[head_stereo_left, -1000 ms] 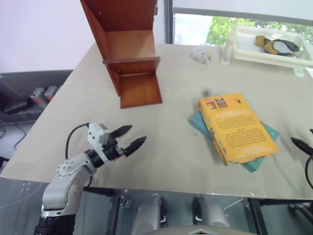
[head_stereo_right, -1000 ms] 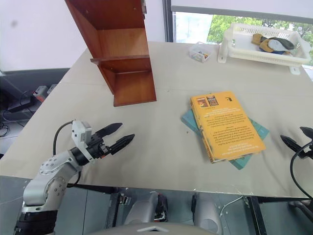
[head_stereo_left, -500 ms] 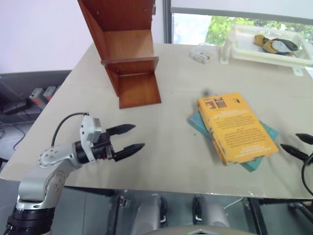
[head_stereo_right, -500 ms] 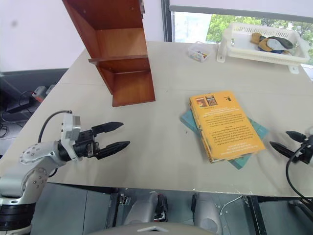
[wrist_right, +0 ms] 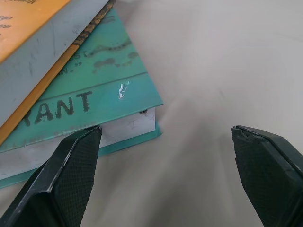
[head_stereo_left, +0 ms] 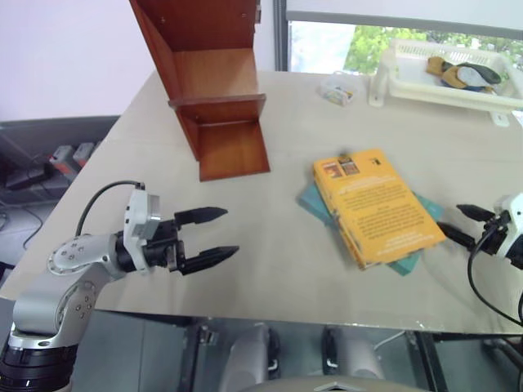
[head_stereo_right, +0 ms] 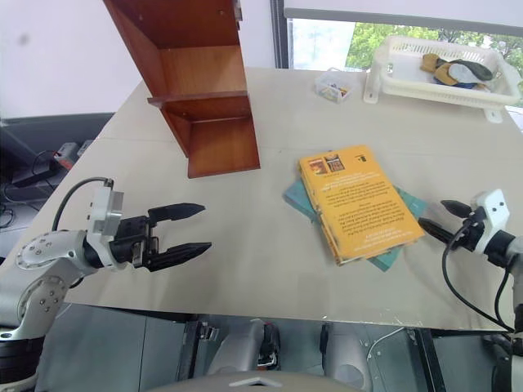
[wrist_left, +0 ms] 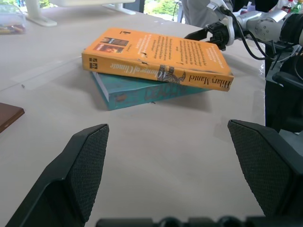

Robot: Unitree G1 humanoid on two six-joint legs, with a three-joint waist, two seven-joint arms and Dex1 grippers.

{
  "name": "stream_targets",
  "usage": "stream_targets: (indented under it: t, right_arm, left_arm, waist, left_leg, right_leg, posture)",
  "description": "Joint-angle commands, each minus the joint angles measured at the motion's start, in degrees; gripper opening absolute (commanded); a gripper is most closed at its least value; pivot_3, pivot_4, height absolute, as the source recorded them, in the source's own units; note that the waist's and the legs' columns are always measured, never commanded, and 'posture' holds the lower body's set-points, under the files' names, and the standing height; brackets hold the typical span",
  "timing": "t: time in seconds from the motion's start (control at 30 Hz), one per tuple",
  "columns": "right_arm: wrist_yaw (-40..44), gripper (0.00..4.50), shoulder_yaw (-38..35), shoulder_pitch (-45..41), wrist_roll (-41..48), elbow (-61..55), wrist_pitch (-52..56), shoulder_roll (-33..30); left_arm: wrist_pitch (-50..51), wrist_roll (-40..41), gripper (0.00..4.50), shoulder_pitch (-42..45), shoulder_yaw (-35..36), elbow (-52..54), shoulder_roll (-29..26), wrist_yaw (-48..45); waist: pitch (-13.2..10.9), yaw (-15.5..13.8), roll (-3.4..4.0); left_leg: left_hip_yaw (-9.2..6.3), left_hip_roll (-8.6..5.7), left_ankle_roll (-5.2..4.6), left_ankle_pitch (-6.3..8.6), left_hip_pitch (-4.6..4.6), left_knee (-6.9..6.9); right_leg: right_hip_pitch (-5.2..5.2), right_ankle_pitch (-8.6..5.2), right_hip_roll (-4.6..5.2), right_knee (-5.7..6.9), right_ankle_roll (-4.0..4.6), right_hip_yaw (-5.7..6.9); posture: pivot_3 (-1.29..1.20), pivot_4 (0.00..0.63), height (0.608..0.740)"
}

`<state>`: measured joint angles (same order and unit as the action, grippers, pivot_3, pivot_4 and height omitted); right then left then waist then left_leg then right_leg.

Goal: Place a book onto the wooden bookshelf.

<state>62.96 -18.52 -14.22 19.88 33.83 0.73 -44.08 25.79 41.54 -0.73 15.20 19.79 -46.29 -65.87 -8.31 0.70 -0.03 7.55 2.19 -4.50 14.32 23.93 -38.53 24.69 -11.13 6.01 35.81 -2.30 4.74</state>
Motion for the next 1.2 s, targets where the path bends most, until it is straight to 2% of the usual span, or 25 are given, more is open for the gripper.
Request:
stream_targets:
  t: [0.03,0.17,0.43,0.83,0.97,1.2]
  right_arm:
    - [-3.46,4.50,-2.52,-1.93,-0.85,1.64,-4.24,-1.94]
    - [-9.21,4.50,-4.22,-6.86,0.24,3.85,-6.62,0.23]
    - [-9.33,4.50,-0.53,-5.72,1.69,-6.05,-6.44,8.86]
    - [-9.06,4.50,4.67,-11.45,0.02,-3.37,-7.81,14.41]
    - [-8.42,4.50,6.10,-14.43,-1.11,0.14,-9.32,15.54]
    - [-7.37,4.50,7.57,-17.71,-2.55,5.56,-12.37,16.49]
  left_arm:
    - [-0.43,0.39,4.44,0.13,0.88,2.05,-0.38,0.21]
    - [-0.44,0.47,4.44,0.84,0.52,1.48,-0.15,0.28]
    - [0.01,1.03,4.44,3.22,0.12,0.64,0.86,1.28]
    - [3.28,3.98,4.44,4.77,0.88,-0.72,3.68,4.97]
    - [10.49,9.16,4.44,6.27,0.78,-1.07,7.74,13.20]
    - [22.78,13.69,4.44,7.89,-2.31,-1.87,12.58,24.52]
  waist:
    - [0.00,-0.02,0.00]
    - [-0.03,0.08,0.02]
    - [-0.08,0.01,-0.04]
    - [-0.16,0.27,0.00]
    - [-0.17,0.21,0.00]
    - [-0.26,0.14,-0.16]
  left_leg:
    - [0.00,0.00,0.00,0.00,0.00,0.00]
    - [0.04,-0.02,0.01,-0.01,0.00,0.00]
    - [-0.01,0.05,0.15,-0.13,-0.01,0.15]
    - [0.02,0.03,0.24,-0.18,-0.05,0.12]
    - [-0.01,0.03,0.21,-0.22,-0.05,0.15]
    - [-0.01,0.01,-0.01,-0.34,-0.03,0.13]
  right_leg:
    - [0.00,0.00,0.00,0.00,-0.01,0.00]
    - [0.00,-0.01,0.00,0.00,-0.03,-0.02]
    - [-0.01,0.05,-0.13,0.04,0.10,0.03]
    - [-0.02,-0.06,-0.20,0.08,-0.08,0.02]
    - [-0.02,0.03,-0.40,0.09,0.07,0.02]
    - [-0.06,0.06,-0.43,0.09,0.09,0.02]
  posture:
    - [0.00,0.150,0.712]
    - [0.00,0.150,0.712]
    - [0.00,0.150,0.712]
    - [0.00,0.150,0.712]
    - [0.00,0.150,0.712]
    - [0.00,0.150,0.712]
